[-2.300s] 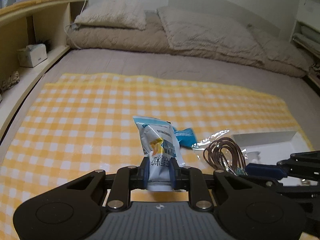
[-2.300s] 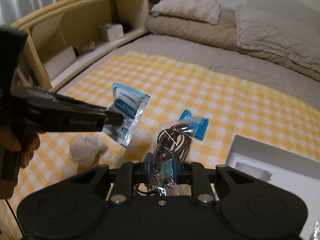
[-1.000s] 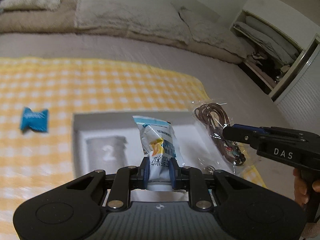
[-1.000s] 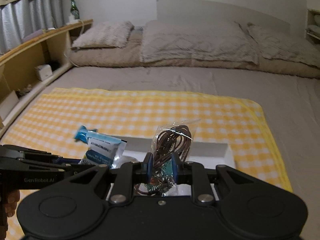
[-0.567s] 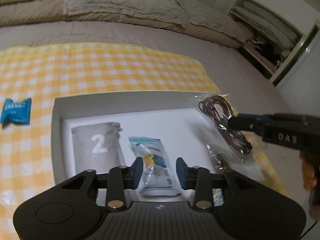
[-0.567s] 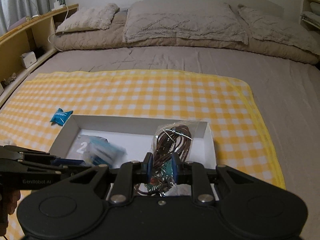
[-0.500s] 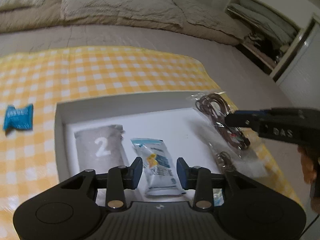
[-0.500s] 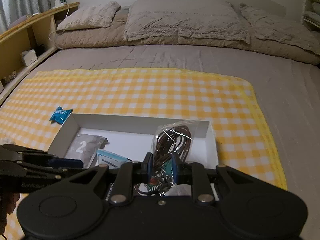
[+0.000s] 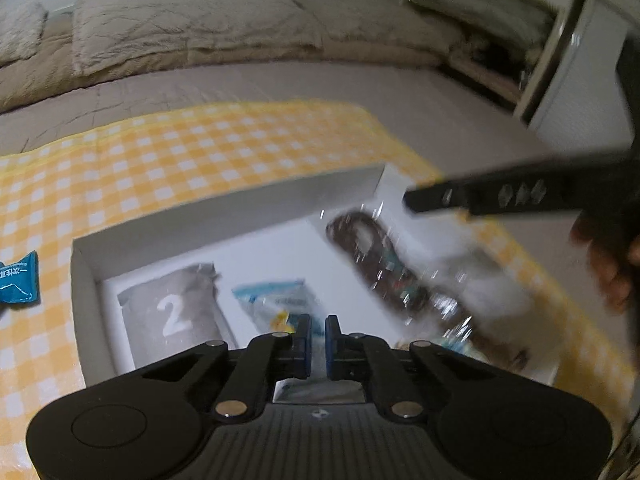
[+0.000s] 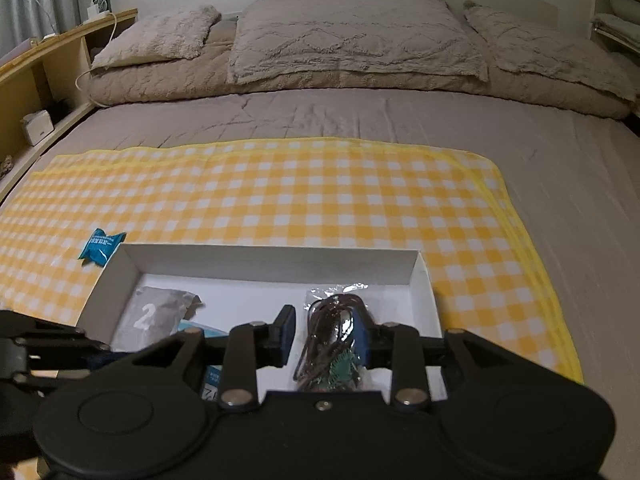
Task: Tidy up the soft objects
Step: 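Carry both items into the white box and open both tools, then lift both tools out of the box toward the gloves and blue packet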
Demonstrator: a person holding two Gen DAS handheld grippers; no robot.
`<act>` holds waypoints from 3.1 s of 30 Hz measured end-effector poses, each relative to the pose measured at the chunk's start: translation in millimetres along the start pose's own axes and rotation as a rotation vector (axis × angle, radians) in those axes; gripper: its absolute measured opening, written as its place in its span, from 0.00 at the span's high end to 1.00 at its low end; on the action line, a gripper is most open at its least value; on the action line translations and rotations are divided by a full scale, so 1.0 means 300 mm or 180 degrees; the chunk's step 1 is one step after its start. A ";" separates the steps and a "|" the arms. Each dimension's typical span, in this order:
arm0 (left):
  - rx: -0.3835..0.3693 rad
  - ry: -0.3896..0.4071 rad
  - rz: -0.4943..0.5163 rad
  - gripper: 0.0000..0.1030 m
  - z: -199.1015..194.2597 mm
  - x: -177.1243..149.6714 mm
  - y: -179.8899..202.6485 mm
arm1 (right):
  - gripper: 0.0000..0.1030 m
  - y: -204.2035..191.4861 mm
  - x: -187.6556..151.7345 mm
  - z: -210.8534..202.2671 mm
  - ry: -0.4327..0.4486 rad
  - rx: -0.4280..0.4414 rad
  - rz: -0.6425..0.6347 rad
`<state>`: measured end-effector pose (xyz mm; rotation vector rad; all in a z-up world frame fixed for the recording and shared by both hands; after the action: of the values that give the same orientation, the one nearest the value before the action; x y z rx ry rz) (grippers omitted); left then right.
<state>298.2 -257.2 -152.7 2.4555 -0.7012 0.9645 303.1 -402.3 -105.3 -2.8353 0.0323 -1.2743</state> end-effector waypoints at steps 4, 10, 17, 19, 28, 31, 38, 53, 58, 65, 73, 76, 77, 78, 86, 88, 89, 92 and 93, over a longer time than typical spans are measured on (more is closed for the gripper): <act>0.0108 -0.0189 0.0062 0.99 0.044 -0.051 -0.021 | 0.69 0.005 -0.005 0.004 -0.0033 0.0011 -0.0031; 0.0041 -0.0161 -0.0077 0.98 0.051 -0.053 -0.040 | 0.69 0.002 -0.018 0.029 -0.0125 0.0024 -0.0070; -0.0018 0.0227 -0.0241 0.98 0.001 0.022 -0.076 | 0.70 -0.027 -0.025 0.051 -0.0199 0.0075 -0.0186; 0.0002 0.0231 -0.0267 0.98 0.016 0.025 -0.089 | 0.70 -0.028 -0.021 0.052 -0.0188 0.0084 -0.0170; 0.0065 -0.0011 -0.0193 0.98 0.096 -0.025 -0.097 | 0.70 -0.034 -0.015 0.060 -0.0191 0.0142 -0.0201; 0.0069 0.0003 -0.0350 0.98 0.095 -0.022 -0.127 | 0.70 -0.030 -0.019 0.065 -0.0211 0.0137 -0.0212; 0.0132 0.0030 -0.0400 0.98 0.051 -0.009 -0.149 | 0.70 -0.020 -0.024 0.063 -0.0228 0.0103 -0.0217; 0.0272 0.0346 -0.0356 0.30 -0.191 0.064 -0.099 | 0.34 -0.032 -0.006 -0.115 0.0063 0.0127 -0.0117; 0.0427 0.0446 -0.0312 0.12 -0.275 0.068 -0.095 | 0.23 -0.026 -0.011 -0.179 0.0148 0.0072 -0.0091; 0.0583 0.0549 -0.0264 0.00 -0.370 0.062 -0.100 | 0.00 -0.028 -0.020 -0.265 0.0307 0.0020 -0.0063; 0.0793 0.0645 -0.0300 0.00 -0.482 0.047 -0.154 | 0.00 -0.038 -0.029 -0.320 0.0450 -0.0027 0.0024; 0.0885 0.0698 -0.0327 0.00 -0.536 0.039 -0.184 | 0.00 -0.052 -0.021 -0.322 0.0490 -0.0010 0.0068; 0.0913 0.0720 -0.0339 0.00 -0.551 0.036 -0.197 | 0.00 -0.060 -0.019 -0.322 0.0497 0.0001 0.0070; 0.0946 0.0746 -0.0358 0.00 -0.570 0.034 -0.211 | 0.00 -0.070 -0.018 -0.321 0.0501 0.0012 0.0065; 0.1279 0.0825 -0.0533 0.00 -0.698 -0.002 -0.347 | 0.00 -0.167 0.001 -0.296 0.0501 0.0085 -0.0037; 0.1345 0.0830 -0.0563 0.00 -0.728 -0.015 -0.382 | 0.00 -0.196 0.009 -0.286 0.0503 0.0109 -0.0074; 0.1388 0.0828 -0.0579 0.00 -0.745 -0.024 -0.401 | 0.00 -0.210 0.014 -0.280 0.0504 0.0121 -0.0088; 0.1483 0.0816 -0.0637 0.00 -0.783 -0.047 -0.451 | 0.00 -0.254 0.028 -0.262 0.0513 0.0165 -0.0100; 0.1510 0.0809 -0.0669 0.00 -0.797 -0.056 -0.471 | 0.00 -0.271 0.034 -0.257 0.0515 0.0180 -0.0104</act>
<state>249.0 -13.0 -29.1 2.6514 -0.1310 1.4537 252.6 -323.1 -43.5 -2.6901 -0.0452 -1.4834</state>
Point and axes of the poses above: each gripper's, at about its wrist camera, not at the fingertips, and z roughly the way its jaws point, y to its right, x to its top, the point moved 5 cm from there along z, roughly the way its jaws point, and after that the axes turned 6 degrees about y, right-handed, at the moved point
